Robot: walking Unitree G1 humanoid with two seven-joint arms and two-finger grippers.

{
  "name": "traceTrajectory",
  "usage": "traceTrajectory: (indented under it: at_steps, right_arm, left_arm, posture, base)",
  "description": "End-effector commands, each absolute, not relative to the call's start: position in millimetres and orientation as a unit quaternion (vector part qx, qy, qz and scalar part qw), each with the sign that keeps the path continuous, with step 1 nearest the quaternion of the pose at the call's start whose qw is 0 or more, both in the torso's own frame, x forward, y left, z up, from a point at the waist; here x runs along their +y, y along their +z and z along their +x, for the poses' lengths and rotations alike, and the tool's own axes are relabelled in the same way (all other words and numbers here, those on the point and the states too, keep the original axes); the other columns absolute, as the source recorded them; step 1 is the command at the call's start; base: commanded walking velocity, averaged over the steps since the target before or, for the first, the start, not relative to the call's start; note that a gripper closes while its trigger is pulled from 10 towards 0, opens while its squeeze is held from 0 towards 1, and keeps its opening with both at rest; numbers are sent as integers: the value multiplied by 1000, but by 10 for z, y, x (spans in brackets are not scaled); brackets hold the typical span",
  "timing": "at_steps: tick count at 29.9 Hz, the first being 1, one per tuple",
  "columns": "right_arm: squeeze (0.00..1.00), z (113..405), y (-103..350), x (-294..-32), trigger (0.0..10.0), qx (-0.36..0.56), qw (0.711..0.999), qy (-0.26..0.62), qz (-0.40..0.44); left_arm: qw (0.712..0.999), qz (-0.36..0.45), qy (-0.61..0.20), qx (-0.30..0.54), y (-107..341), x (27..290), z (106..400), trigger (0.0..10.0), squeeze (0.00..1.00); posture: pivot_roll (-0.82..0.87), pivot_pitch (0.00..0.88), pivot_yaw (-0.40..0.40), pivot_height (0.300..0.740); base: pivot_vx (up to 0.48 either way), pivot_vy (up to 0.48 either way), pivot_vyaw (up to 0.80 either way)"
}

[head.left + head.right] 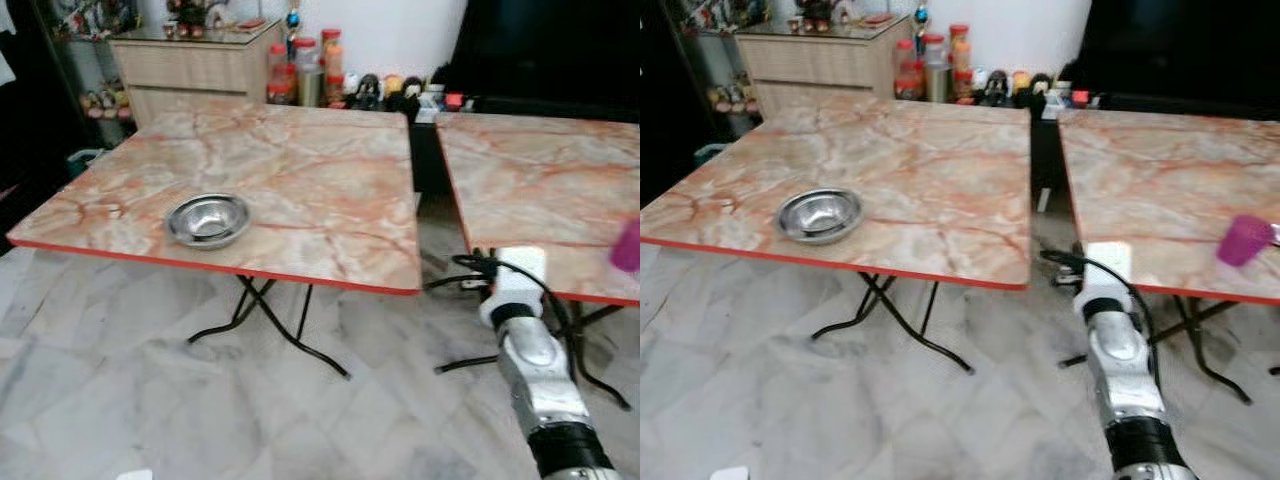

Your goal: Setting the table

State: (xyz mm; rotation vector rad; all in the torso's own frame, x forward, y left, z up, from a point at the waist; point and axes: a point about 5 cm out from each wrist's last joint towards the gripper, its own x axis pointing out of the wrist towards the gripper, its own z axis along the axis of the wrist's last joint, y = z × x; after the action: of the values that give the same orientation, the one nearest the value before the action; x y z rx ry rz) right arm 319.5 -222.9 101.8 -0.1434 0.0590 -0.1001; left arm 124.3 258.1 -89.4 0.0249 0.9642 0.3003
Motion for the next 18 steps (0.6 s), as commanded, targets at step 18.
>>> traceTrajectory:
  at_steps: [18]
  right_arm:
    - [0,2216,-351,-2747,10000,353,921,-160,23]
  left_arm:
    - [875,12,134,466,-897,2558,1267,10000,0]
  posture:
    - [11,0,-12,732]
  base:
    - [0,-480,0]
